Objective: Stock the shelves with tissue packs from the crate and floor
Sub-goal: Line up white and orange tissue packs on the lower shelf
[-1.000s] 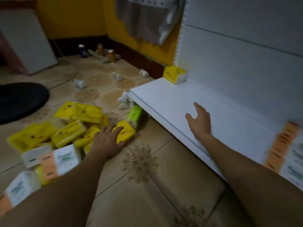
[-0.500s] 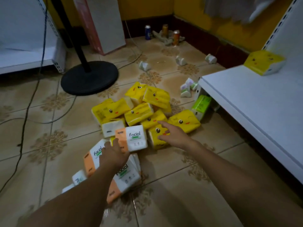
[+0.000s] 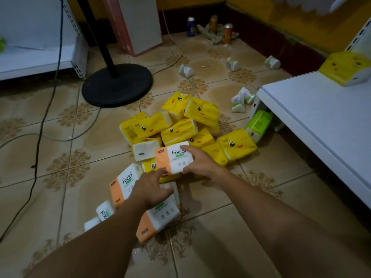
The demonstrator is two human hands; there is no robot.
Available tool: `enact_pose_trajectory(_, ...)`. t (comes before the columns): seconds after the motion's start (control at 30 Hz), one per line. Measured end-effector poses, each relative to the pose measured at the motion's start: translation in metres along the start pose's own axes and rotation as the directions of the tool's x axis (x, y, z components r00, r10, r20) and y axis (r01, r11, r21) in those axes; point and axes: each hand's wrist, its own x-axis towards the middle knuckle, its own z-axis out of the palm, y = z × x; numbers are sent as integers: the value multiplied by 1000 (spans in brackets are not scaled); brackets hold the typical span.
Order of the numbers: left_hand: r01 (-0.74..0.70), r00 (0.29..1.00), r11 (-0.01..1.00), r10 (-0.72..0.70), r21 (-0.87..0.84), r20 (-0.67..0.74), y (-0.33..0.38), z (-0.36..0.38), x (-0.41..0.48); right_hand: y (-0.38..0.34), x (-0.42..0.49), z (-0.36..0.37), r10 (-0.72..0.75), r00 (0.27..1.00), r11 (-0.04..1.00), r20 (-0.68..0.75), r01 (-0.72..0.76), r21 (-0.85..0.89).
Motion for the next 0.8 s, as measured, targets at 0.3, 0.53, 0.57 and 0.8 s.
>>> enact_pose_trajectory(0.3,-541,799,787,591,295,-111,73,-19,10,3,-61,-105,-94,921,996,-377,84,-44)
enact_pose_trajectory(0.53,-790,563,566,822,235,-87,269,12,6,39,-199,-247,85,694,996,-715,-86,34)
enact_pose_trajectory(0.57,-824,521,527,849,207,-91,299,20,-2,48,-224,-263,119,651,992,-750,-115,57)
enact_pose_trajectory(0.8,-945,280,255,954,203,106,436,99,-41,134,-366,-308,376,321,926,-869,-163,340)
